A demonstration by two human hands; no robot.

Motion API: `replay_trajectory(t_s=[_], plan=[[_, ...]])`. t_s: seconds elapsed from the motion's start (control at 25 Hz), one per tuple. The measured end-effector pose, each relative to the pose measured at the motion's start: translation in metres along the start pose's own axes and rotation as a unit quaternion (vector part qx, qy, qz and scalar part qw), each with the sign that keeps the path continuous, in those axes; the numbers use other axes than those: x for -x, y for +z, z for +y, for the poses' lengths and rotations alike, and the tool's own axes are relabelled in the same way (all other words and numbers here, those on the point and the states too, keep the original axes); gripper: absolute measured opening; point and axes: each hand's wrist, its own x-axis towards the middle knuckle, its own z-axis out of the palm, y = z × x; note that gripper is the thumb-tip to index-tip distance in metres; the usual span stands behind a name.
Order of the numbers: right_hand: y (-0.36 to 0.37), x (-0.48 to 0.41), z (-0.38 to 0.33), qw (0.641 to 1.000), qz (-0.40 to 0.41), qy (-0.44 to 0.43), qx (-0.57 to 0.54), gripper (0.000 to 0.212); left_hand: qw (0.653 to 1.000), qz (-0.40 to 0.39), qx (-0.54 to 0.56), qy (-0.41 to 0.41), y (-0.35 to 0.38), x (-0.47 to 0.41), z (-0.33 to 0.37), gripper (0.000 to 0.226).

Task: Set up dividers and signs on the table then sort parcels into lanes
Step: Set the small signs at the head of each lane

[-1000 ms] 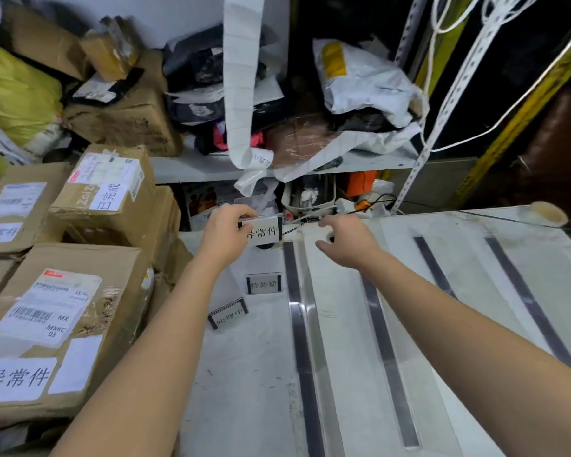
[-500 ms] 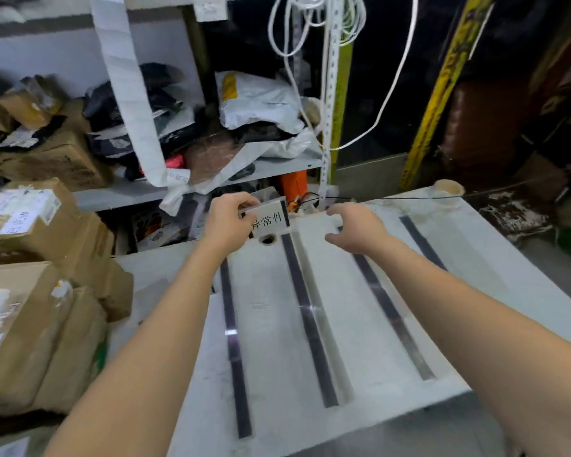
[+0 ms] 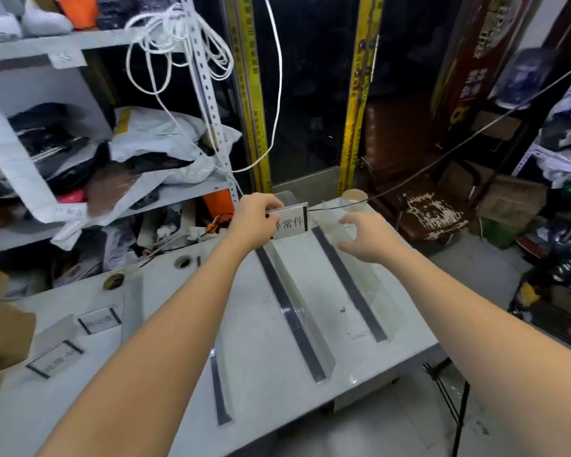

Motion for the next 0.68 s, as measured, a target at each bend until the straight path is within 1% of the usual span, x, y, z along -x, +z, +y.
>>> replay_trajectory(t_s=[0.12, 0.24, 0.48, 0.68], plan=[[-0.009, -0.005, 0.037, 0.999, 0.023, 0.016, -0.023, 0.055, 0.999, -0.036, -0.006, -0.002, 0.046, -0.021, 0.015, 0.021], [-0.010, -0.016, 0.064, 0.999, 0.020, 0.036, -0.023, 0.053, 0.997, -0.073, 0.002, -0.012, 0.088, -0.044, 0.008, 0.021], [0.005, -0.056, 0.095, 0.998, -0.011, 0.068, -0.012, 0.053, 0.988, -0.138, 0.000, -0.068, 0.161, -0.093, -0.040, 0.024], [0.021, -0.100, 0.102, 0.996, -0.018, 0.083, 0.002, 0.052, 0.982, -0.164, -0.021, -0.097, 0.199, -0.129, -0.075, 0.026]])
